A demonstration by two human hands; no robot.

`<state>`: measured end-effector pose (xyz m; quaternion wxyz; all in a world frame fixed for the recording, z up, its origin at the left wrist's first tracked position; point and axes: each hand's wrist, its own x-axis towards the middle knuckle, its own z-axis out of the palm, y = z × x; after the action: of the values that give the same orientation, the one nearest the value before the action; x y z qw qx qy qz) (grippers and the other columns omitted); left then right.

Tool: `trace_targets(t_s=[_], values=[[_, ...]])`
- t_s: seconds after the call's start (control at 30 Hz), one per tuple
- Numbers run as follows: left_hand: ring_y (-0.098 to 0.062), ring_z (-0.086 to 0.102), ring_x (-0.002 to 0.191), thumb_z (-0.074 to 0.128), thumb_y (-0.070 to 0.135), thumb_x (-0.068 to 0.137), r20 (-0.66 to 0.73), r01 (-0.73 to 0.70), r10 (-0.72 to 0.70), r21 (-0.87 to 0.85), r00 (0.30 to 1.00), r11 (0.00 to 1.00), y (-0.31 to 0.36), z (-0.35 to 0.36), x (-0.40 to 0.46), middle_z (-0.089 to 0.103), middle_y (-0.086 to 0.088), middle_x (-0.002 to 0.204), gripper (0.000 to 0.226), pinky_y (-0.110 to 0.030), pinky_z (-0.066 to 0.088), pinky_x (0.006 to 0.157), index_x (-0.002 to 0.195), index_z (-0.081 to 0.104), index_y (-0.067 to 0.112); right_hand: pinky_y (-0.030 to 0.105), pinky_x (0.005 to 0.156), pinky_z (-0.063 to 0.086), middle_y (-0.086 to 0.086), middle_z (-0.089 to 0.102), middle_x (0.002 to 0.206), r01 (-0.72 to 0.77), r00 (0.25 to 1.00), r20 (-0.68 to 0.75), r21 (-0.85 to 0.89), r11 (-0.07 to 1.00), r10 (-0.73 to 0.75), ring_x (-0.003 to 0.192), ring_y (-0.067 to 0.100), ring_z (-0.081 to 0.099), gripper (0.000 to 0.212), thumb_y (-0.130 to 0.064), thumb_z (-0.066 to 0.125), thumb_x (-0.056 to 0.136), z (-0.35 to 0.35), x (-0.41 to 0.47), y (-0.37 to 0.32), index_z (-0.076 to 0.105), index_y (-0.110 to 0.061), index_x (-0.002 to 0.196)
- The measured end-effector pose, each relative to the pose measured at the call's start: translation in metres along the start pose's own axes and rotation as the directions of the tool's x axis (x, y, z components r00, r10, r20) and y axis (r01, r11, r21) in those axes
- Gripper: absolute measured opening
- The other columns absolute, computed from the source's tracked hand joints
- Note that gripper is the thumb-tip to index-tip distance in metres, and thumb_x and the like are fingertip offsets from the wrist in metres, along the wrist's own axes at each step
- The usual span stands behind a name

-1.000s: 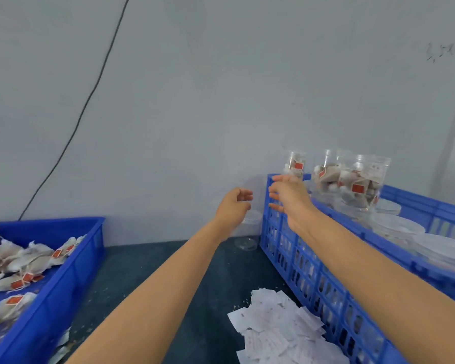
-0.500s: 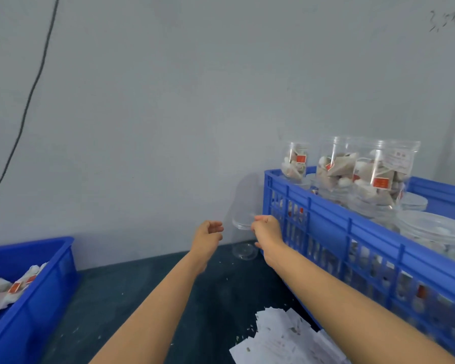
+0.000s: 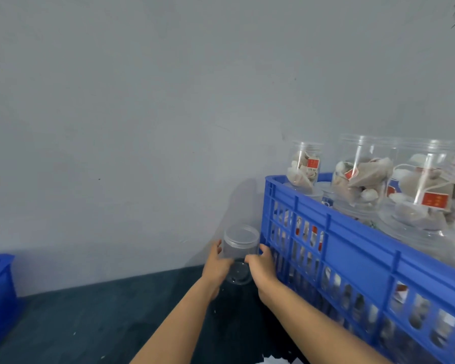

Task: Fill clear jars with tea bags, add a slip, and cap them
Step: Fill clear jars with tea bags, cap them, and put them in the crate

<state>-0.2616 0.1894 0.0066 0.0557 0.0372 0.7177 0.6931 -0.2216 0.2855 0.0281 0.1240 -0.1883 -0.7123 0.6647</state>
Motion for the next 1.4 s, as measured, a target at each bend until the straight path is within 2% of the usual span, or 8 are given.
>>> trace_targets(t_s=[0.13, 0.3, 0.43, 0.57, 0.7, 1.03, 1.27, 1.4], values=[[0.006, 0.048, 0.081, 0.053, -0.010, 0.085, -0.003, -0.002, 0.002, -0.008, 1.000, 1.000, -0.009, 0.003, 0.005, 0.051, 0.011, 0.110, 0.066, -0.003, 0.041, 0.049, 0.141, 0.038, 0.020, 0.020, 0.059, 0.039, 0.005, 0.051, 0.111, -0.001, 0.999, 0.033, 0.035, 0.999, 0.000, 0.092, 0.015, 0.051, 0.057, 0.005, 0.049, 0.084, 0.002, 0.003, 0.004, 0.040, -0.010, 0.138], [0.004, 0.049, 0.081, 0.059, -0.008, 0.083, -0.034, -0.056, 0.056, 0.008, 0.998, 0.998, 0.005, -0.003, -0.016, 0.050, 0.010, 0.114, 0.066, -0.003, 0.041, 0.047, 0.136, 0.039, 0.025, 0.029, 0.080, 0.045, 0.010, 0.053, 0.126, 0.011, 0.996, 0.091, 0.069, 0.998, -0.017, 0.108, 0.022, 0.054, 0.061, 0.002, 0.051, 0.084, -0.001, -0.017, -0.007, 0.035, -0.011, 0.141], [0.012, 0.052, 0.082, 0.060, -0.010, 0.080, -0.100, -0.166, 0.179, 0.121, 0.979, 0.979, 0.022, -0.029, -0.056, 0.049, 0.019, 0.103, 0.059, -0.004, 0.044, 0.057, 0.115, 0.045, 0.036, 0.026, 0.078, 0.040, 0.008, 0.053, 0.124, 0.029, 0.986, 0.163, 0.101, 0.995, -0.045, 0.103, 0.019, 0.053, 0.056, 0.001, 0.055, 0.085, 0.001, -0.058, -0.027, 0.037, -0.011, 0.136], [-0.012, 0.055, 0.104, 0.061, -0.008, 0.080, -0.150, -0.211, 0.240, 0.187, 0.959, 0.959, 0.044, -0.065, -0.116, 0.047, 0.002, 0.129, 0.073, -0.030, 0.053, 0.084, 0.140, 0.039, 0.027, 0.023, 0.064, 0.038, 0.006, 0.052, 0.125, 0.036, 0.957, 0.283, 0.113, 0.993, -0.067, 0.098, 0.015, 0.052, 0.053, -0.006, 0.059, 0.087, 0.006, -0.116, -0.048, 0.036, -0.014, 0.134], [-0.021, 0.050, 0.116, 0.065, -0.005, 0.081, -0.205, -0.250, 0.303, 0.250, 0.931, 0.936, 0.058, -0.091, -0.181, 0.043, -0.002, 0.134, 0.072, -0.044, 0.048, 0.099, 0.139, 0.040, 0.029, 0.020, 0.062, 0.036, 0.001, 0.051, 0.120, 0.060, 0.937, 0.337, 0.117, 0.991, -0.097, 0.086, 0.004, 0.047, 0.055, -0.005, 0.059, 0.086, 0.009, -0.172, -0.054, 0.035, -0.017, 0.134], [-0.016, 0.048, 0.120, 0.082, 0.012, 0.074, -0.280, -0.265, 0.376, 0.364, 0.883, 0.893, 0.015, -0.122, -0.284, 0.040, 0.004, 0.128, 0.073, -0.031, 0.042, 0.103, 0.136, 0.044, 0.019, 0.011, 0.068, 0.037, 0.005, 0.050, 0.126, 0.097, 0.923, 0.359, 0.125, 0.987, -0.136, 0.117, 0.016, 0.050, 0.058, -0.024, 0.071, 0.086, 0.020, -0.259, -0.007, 0.037, -0.015, 0.132], [0.001, 0.052, 0.112, 0.080, 0.064, 0.051, -0.261, -0.300, 0.428, 0.413, 0.865, 0.860, -0.013, -0.127, -0.292, 0.052, 0.017, 0.121, 0.078, -0.031, 0.045, 0.099, 0.119, 0.046, 0.042, 0.019, 0.069, 0.043, 0.001, 0.058, 0.108, 0.068, 0.949, 0.293, 0.164, 0.984, -0.114, 0.096, 0.010, 0.059, 0.045, -0.040, 0.068, 0.086, 0.034, -0.258, 0.020, 0.040, -0.015, 0.112], [-0.002, 0.051, 0.115, 0.083, 0.059, 0.050, -0.247, -0.259, 0.429, 0.511, 0.869, 0.820, -0.030, -0.126, -0.283, 0.056, 0.021, 0.117, 0.084, -0.031, 0.045, 0.097, 0.118, 0.034, 0.051, 0.025, 0.078, 0.052, -0.003, 0.058, 0.107, 0.105, 0.940, 0.305, 0.164, 0.981, -0.152, 0.098, 0.013, 0.062, 0.048, -0.037, 0.069, 0.086, 0.036, -0.255, 0.034, 0.038, -0.018, 0.116]])
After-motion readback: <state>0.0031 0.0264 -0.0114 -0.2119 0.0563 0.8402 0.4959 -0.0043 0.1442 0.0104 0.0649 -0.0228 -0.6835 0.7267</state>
